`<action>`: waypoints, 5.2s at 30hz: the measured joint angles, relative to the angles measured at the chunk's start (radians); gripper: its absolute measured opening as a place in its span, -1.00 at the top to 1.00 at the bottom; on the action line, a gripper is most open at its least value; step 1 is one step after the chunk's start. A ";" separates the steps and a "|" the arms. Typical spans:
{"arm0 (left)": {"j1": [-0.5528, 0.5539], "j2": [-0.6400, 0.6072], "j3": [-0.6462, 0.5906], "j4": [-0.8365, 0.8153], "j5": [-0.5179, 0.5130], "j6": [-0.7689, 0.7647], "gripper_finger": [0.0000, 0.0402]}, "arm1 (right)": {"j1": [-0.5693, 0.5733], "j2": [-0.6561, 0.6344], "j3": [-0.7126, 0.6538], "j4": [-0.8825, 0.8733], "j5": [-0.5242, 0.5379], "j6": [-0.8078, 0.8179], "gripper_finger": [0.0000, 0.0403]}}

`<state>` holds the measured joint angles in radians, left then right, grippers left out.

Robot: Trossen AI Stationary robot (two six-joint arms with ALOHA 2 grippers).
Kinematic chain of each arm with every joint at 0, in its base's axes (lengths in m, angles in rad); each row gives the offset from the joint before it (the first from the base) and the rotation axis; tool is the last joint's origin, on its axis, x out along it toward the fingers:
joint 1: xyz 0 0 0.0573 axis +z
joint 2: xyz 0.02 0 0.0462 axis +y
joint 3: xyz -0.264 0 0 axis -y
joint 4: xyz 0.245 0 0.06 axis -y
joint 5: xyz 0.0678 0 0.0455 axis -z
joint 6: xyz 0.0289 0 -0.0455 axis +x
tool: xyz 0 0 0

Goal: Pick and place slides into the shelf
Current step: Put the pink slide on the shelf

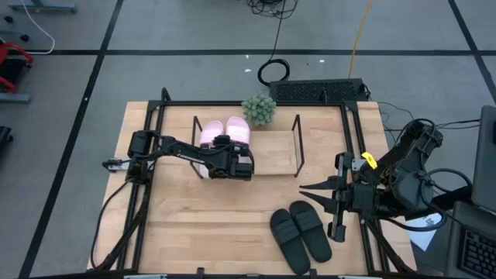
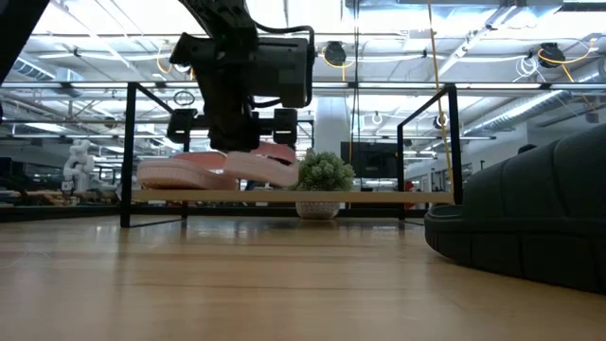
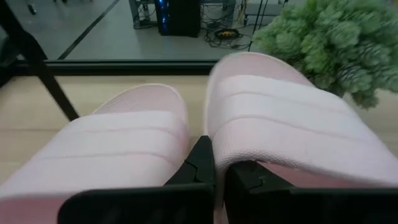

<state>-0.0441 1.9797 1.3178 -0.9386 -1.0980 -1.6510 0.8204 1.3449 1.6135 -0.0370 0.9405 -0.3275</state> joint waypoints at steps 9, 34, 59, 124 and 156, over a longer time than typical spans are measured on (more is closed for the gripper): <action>-0.001 0.000 0.000 -0.057 0.027 -0.009 1.00 | 0.000 0.000 0.000 -0.006 0.001 -0.002 0.86; -0.002 0.000 0.000 -0.055 0.072 -0.001 1.00 | 0.000 0.000 0.000 -0.005 0.000 0.001 0.86; 0.001 -0.001 0.000 -0.070 0.110 -0.002 0.80 | 0.000 0.000 0.000 -0.005 0.000 0.001 0.86; -0.037 -0.002 0.000 -0.055 0.102 0.001 0.36 | 0.000 -0.001 0.000 -0.027 0.000 0.002 0.86; -0.111 -0.097 -0.001 -0.089 0.107 0.016 0.36 | 0.000 -0.001 0.000 -0.051 0.000 0.058 0.86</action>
<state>-0.1547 1.8824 1.3170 -1.0279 -0.9905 -1.6355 0.8203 1.3441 1.6135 -0.0876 0.9405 -0.2695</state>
